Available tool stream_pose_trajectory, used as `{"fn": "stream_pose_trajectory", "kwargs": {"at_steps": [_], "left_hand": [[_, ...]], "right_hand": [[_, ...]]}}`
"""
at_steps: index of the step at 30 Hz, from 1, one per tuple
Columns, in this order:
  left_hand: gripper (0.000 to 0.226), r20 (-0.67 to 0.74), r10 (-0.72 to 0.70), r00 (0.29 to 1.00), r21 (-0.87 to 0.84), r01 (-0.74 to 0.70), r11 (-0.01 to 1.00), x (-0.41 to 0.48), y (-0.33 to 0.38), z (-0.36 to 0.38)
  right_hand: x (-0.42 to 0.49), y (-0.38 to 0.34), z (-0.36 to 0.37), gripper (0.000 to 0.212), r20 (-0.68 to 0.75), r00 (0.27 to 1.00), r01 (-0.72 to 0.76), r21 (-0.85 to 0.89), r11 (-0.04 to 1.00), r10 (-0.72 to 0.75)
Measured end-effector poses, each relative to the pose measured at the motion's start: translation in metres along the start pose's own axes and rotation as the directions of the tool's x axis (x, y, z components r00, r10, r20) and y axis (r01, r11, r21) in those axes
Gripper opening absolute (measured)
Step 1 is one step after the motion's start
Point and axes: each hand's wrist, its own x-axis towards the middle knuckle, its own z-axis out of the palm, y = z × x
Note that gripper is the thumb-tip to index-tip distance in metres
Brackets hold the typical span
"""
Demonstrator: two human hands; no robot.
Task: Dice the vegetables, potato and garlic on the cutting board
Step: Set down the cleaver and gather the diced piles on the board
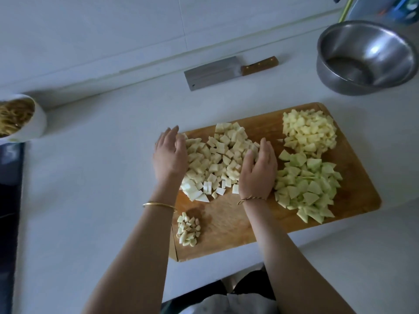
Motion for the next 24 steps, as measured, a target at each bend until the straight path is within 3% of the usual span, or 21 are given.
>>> {"fn": "stream_pose_trajectory", "kwargs": {"at_steps": [2, 5, 7, 10, 12, 24], "left_hand": [[0.053, 0.091, 0.076, 0.993, 0.140, -0.088, 0.986, 0.014, 0.007, 0.002], [0.041, 0.270, 0.249, 0.930, 0.105, -0.285, 0.953, 0.039, 0.034, 0.016], [0.038, 0.450, 0.342, 0.825, 0.092, -0.424, 0.901, 0.051, 0.054, 0.034], [0.037, 0.678, 0.335, 0.655, 0.160, -0.576, 0.802, 0.057, 0.071, 0.060], [0.036, 0.734, 0.307, 0.606, 0.182, -0.611, 0.771, 0.058, 0.070, 0.069], [0.031, 0.696, 0.344, 0.630, 0.232, -0.651, 0.722, 0.059, 0.065, 0.062]], "right_hand": [[0.004, 0.002, 0.001, 0.064, 0.025, 0.999, 0.023, -0.041, 0.999, -0.022], [0.006, 0.003, 0.005, 0.063, 0.001, 0.998, 0.063, -0.076, 0.995, -0.063], [0.008, 0.003, 0.007, 0.059, -0.012, 0.996, 0.083, -0.075, 0.994, -0.084], [0.011, 0.003, 0.007, 0.054, -0.033, 0.992, 0.123, -0.072, 0.990, -0.125], [0.011, 0.002, 0.007, 0.055, -0.026, 0.991, 0.126, -0.084, 0.988, -0.129], [0.022, -0.003, 0.013, 0.056, 0.059, 0.988, 0.151, -0.116, 0.982, -0.145]]}}
